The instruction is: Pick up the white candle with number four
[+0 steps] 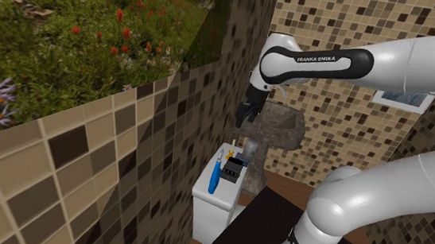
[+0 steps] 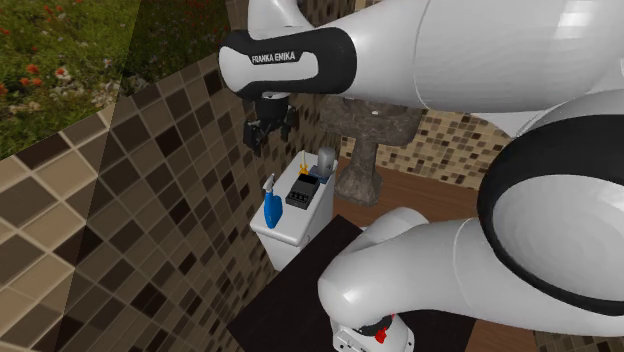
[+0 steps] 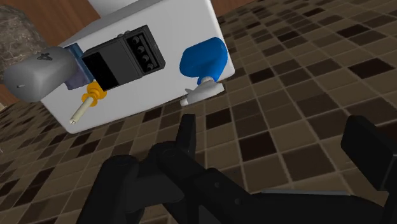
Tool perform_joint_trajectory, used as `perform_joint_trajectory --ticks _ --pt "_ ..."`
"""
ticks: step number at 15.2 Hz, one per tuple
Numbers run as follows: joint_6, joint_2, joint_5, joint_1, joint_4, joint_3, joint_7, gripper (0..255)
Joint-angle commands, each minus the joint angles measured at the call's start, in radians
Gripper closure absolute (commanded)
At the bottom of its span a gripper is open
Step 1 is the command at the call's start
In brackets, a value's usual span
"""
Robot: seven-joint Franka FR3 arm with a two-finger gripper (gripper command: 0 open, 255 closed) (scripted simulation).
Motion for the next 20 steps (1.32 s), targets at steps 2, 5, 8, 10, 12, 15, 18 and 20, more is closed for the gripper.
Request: perform_joint_trajectory --ticks 2,5,8,10,12,15,18,20 --pt "0.088 0.067 -0.020 -0.025 -0.016 -0.035 -0.022 0" --pt "0.174 0.144 -0.034 -0.047 -0.020 -0.072 -0.045 0" --pt "0.257 0.229 -0.041 -0.066 -0.013 -0.109 -0.070 0" --pt "0.310 0.289 -0.040 -0.077 -0.003 -0.135 -0.089 0" --pt "0.361 0.352 -0.034 -0.086 0.011 -0.160 -0.110 0" --pt "0.433 0.451 -0.012 -0.097 0.042 -0.198 -0.147 0" --pt "0.498 0.554 0.028 -0.107 0.081 -0.232 -0.194 0" --pt "0.535 0.624 0.065 -0.117 0.113 -0.250 -0.231 0"
